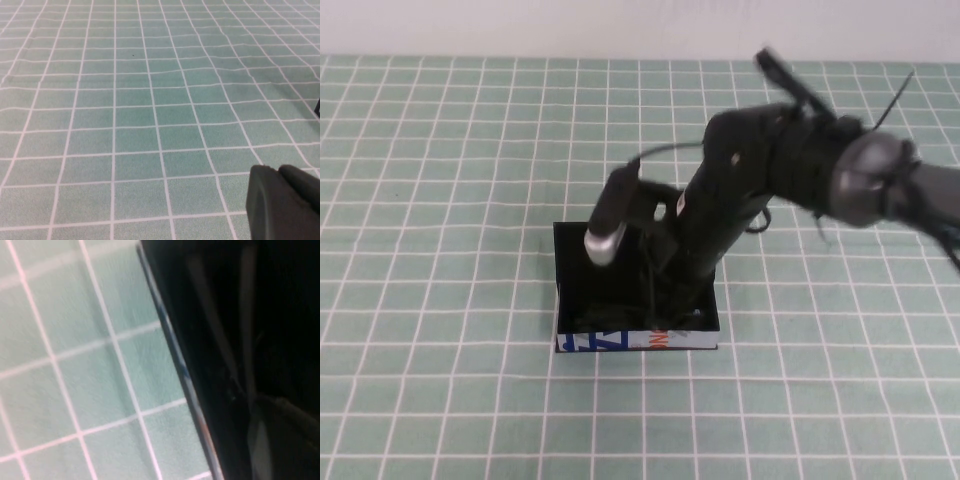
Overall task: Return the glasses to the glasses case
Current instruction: Place the glasses in the glasses case
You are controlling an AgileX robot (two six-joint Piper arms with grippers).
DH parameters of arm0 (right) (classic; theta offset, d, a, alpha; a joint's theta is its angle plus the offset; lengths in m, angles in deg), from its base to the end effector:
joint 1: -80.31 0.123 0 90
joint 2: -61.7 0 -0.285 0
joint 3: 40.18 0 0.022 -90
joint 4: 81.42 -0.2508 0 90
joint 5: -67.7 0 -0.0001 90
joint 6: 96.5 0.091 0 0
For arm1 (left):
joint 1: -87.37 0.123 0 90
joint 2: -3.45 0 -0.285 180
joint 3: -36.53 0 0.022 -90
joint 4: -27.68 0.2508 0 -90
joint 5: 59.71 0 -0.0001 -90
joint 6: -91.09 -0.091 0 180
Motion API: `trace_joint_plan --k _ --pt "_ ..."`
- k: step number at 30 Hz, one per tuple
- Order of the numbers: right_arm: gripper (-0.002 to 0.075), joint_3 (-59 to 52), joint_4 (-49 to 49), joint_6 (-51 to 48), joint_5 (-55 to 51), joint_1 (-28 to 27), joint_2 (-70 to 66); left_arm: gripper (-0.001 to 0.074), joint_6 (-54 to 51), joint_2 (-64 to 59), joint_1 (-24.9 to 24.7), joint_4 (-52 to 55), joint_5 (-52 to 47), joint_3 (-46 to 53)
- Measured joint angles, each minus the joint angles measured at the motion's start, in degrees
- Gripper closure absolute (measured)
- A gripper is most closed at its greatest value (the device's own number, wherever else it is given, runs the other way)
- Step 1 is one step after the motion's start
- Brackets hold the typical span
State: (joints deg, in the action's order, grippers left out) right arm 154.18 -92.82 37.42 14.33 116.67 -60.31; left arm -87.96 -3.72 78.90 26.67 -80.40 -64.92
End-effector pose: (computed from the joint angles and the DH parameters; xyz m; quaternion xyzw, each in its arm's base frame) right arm 0.3350 0.2646 0.2249 -0.6126 0.7681 0.0742 0.1710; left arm 0.0523 -0.0084 0.1734 0.0478 0.7993 -0.0566 0.5963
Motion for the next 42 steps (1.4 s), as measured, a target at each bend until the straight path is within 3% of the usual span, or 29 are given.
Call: trace_joint_plan --k 12,23,28,36,39,42 --pt "0.0737 0.0 -2.08 1.76 -0.32 0.0 15.96 0.0737 0.0 0.0 0.0 0.0 0.0 0.0" --pt "0.0737 0.0 -1.97 10.56 0.04 -2.35 18.41 0.0737 -2.96 0.0 0.0 5.7 2.0 0.04" --pt "0.0737 0.0 -1.97 11.58 0.04 -3.11 18.41 0.0737 8.43 0.0 0.0 -1.44 16.33 0.18" --pt "0.0737 0.0 -2.07 11.65 0.04 -3.44 18.41 0.0737 18.83 0.13 0.0 -3.41 56.51 -0.19" --pt "0.0737 0.0 -2.07 11.65 0.04 -3.44 18.41 0.0737 20.42 0.25 0.0 -2.69 53.0 -5.45" --pt "0.0737 0.25 -1.97 11.79 0.45 -3.44 18.41 0.0737 20.69 0.25 0.0 0.49 38.31 -14.46"
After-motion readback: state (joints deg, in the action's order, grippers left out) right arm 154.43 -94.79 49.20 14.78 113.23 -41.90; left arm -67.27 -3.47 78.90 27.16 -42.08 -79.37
